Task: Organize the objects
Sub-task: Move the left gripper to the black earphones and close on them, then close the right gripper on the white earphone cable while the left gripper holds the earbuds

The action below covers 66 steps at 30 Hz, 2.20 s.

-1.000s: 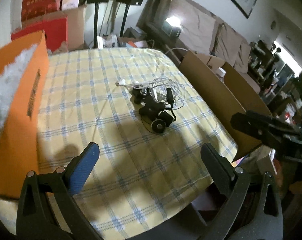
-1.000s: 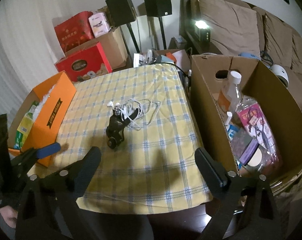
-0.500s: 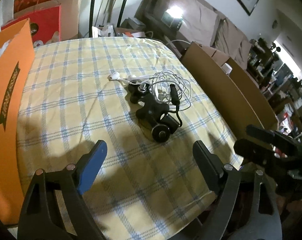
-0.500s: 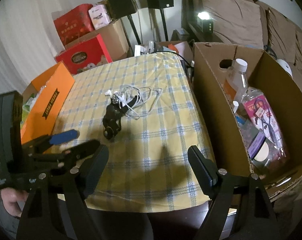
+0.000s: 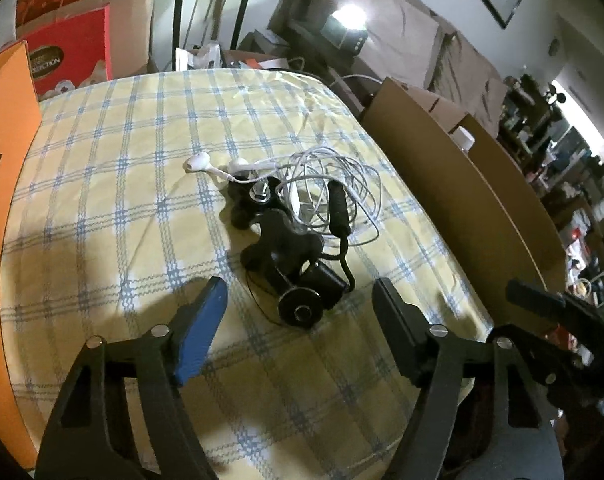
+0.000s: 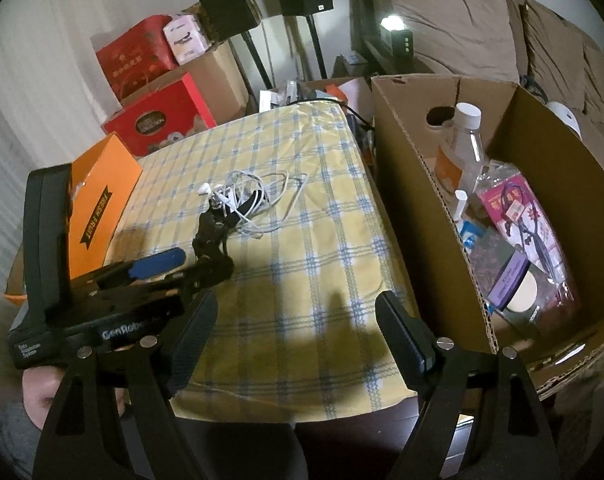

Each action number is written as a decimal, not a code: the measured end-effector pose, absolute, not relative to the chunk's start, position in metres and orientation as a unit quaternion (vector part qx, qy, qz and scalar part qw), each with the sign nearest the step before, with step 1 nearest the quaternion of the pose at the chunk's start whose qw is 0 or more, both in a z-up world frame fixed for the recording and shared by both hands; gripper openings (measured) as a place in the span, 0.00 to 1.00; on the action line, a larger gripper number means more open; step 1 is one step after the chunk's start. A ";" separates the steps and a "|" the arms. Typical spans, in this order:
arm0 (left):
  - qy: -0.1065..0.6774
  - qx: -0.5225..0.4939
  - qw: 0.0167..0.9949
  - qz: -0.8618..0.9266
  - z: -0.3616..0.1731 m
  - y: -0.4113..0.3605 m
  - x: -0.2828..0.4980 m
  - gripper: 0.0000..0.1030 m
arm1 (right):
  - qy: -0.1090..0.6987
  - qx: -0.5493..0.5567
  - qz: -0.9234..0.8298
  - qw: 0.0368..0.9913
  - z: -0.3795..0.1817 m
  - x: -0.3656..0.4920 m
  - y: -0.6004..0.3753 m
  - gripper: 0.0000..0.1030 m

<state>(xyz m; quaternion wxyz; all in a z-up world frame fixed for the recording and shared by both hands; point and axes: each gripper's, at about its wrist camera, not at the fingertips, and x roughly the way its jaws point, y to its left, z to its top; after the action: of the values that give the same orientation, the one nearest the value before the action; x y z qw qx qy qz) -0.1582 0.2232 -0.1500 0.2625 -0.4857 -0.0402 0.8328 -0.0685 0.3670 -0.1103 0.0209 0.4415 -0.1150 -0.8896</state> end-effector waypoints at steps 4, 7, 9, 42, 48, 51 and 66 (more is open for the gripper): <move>-0.025 -0.483 0.256 0.837 -0.150 0.228 -0.158 0.44 | -0.124 0.446 -0.886 0.024 -0.114 -0.070 0.368 0.81; -0.016 -0.483 0.258 0.837 -0.151 0.228 -0.155 0.36 | -0.126 0.447 -0.885 0.024 -0.115 -0.071 0.367 0.81; -0.019 -0.482 0.261 0.836 -0.151 0.225 -0.154 0.35 | -0.125 0.447 -0.885 0.025 -0.115 -0.071 0.366 0.81; -0.130 -0.429 0.237 0.862 -0.084 0.113 -0.105 0.35 | -0.109 0.437 -0.891 0.053 -0.106 -0.106 0.347 0.81; -0.130 -0.428 0.238 0.862 -0.085 0.113 -0.104 0.35 | -0.092 0.442 -0.890 0.055 -0.118 -0.145 0.338 0.81; -0.130 -0.429 0.238 0.862 -0.086 0.113 -0.104 0.35 | -0.098 0.455 -0.883 0.064 -0.128 -0.163 0.336 0.81; -0.136 -0.431 0.238 0.860 -0.090 0.109 -0.110 0.35 | -0.114 0.450 -0.881 0.086 -0.130 -0.181 0.331 0.12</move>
<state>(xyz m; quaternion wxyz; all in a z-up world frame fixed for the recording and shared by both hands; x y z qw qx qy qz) -0.1095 0.1088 -0.0899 0.2380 -0.4312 -0.1357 0.8597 -0.1806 0.3313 -0.1299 0.0859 0.4501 -0.1143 -0.8815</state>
